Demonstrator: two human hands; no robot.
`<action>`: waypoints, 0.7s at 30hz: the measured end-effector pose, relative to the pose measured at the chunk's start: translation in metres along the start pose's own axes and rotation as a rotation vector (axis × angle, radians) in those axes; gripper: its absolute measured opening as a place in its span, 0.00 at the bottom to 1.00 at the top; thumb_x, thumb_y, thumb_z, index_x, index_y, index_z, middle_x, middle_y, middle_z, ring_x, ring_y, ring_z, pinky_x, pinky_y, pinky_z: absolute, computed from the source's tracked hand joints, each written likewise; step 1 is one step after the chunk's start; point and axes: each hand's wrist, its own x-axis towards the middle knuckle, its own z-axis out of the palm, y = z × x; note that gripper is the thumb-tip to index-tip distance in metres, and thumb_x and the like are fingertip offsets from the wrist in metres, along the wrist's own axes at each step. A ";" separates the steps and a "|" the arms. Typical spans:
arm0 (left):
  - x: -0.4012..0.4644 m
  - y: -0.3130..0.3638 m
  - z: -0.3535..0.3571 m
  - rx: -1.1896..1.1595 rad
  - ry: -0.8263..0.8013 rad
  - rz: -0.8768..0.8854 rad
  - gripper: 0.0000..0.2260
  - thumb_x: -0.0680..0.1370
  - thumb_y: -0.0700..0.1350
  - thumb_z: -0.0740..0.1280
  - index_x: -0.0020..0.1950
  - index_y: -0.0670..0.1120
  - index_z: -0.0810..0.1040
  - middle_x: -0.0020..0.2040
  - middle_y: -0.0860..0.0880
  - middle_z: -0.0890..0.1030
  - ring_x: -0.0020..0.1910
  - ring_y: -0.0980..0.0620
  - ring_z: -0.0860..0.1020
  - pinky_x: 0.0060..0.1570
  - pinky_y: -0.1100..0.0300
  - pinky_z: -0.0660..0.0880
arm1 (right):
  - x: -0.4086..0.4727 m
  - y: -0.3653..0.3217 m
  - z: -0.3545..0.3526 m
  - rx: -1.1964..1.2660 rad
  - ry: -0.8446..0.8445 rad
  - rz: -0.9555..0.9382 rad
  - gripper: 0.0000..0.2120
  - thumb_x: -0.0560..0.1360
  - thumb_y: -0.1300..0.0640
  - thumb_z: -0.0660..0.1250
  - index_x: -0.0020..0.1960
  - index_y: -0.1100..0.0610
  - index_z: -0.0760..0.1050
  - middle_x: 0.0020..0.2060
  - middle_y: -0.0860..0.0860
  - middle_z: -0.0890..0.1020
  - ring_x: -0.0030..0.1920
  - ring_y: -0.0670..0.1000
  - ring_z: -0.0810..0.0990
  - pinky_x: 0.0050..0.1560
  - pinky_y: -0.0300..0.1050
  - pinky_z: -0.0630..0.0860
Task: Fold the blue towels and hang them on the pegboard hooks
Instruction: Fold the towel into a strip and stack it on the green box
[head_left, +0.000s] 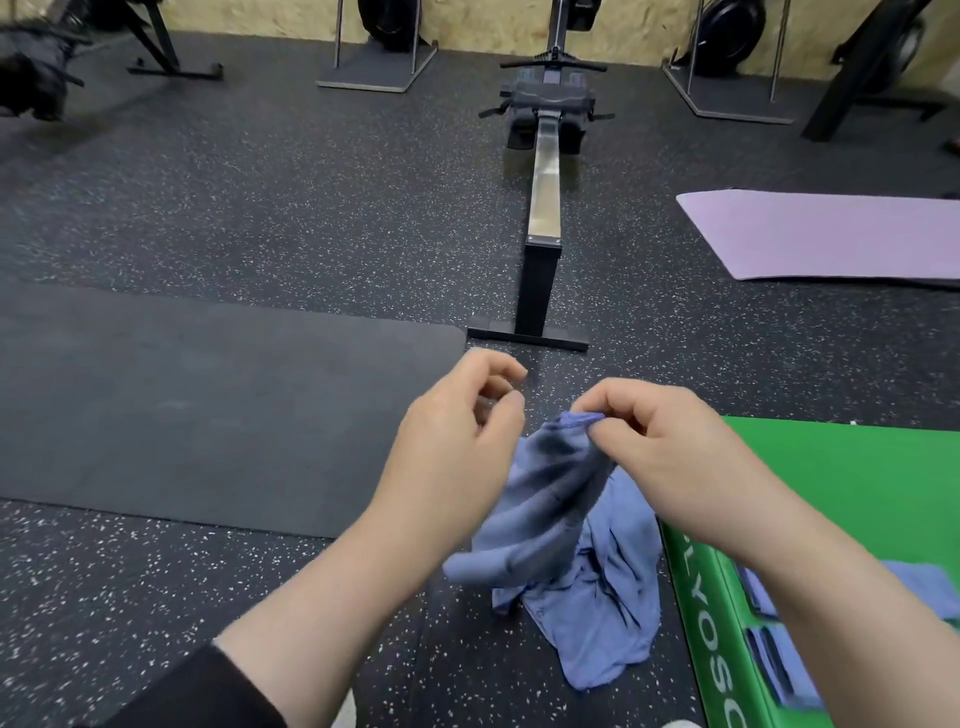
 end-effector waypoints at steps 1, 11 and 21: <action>0.002 -0.002 -0.002 -0.025 -0.022 0.006 0.10 0.81 0.42 0.65 0.51 0.58 0.76 0.46 0.55 0.82 0.45 0.52 0.80 0.49 0.58 0.76 | -0.002 -0.001 -0.004 -0.035 -0.030 -0.030 0.13 0.75 0.63 0.63 0.42 0.47 0.81 0.30 0.46 0.77 0.31 0.44 0.69 0.35 0.44 0.68; -0.007 -0.011 0.007 0.044 -0.508 -0.032 0.05 0.80 0.48 0.68 0.55 0.56 0.82 0.47 0.62 0.84 0.46 0.65 0.79 0.51 0.65 0.74 | -0.015 -0.006 -0.016 -0.097 0.031 -0.125 0.14 0.75 0.64 0.65 0.43 0.46 0.81 0.32 0.48 0.81 0.32 0.47 0.72 0.39 0.43 0.72; -0.022 -0.013 0.022 0.018 -0.381 -0.010 0.08 0.76 0.49 0.74 0.44 0.53 0.75 0.39 0.54 0.80 0.35 0.59 0.74 0.38 0.68 0.71 | -0.026 -0.008 -0.017 -0.005 0.111 -0.072 0.12 0.74 0.64 0.65 0.42 0.49 0.82 0.26 0.46 0.73 0.26 0.44 0.65 0.27 0.35 0.61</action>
